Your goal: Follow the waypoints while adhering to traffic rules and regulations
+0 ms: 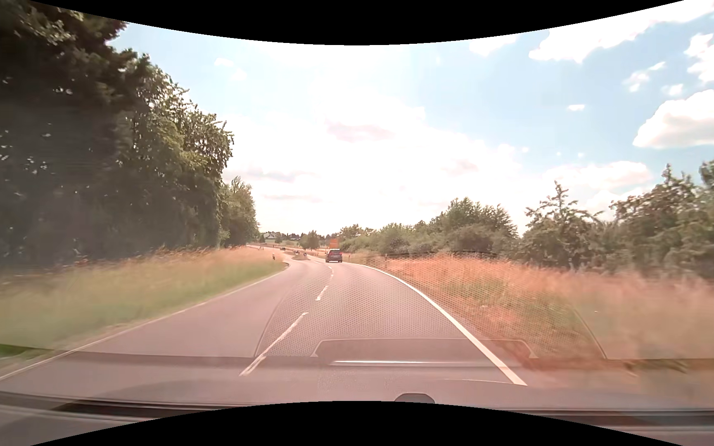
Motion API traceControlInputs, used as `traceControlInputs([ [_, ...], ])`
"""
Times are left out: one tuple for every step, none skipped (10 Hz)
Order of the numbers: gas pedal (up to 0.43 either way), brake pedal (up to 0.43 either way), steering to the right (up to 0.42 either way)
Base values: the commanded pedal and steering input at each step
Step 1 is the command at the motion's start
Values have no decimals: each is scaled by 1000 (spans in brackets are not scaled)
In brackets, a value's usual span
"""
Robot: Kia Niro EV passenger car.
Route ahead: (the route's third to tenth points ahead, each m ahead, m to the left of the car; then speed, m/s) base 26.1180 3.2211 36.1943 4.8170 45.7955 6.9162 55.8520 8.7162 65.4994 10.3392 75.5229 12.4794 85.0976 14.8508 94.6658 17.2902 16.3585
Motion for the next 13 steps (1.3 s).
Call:
traceControlInputs([
  [39,0,-29],
  [39,0,-29],
  [39,0,-29],
  [39,0,-29],
  [39,0,-29],
  [39,0,-29],
  [39,0,-29],
  [39,0,-29],
  [39,0,-29],
  [47,0,-29],
  [47,0,-29],
  [47,0,-29],
  [47,0,-29],
])
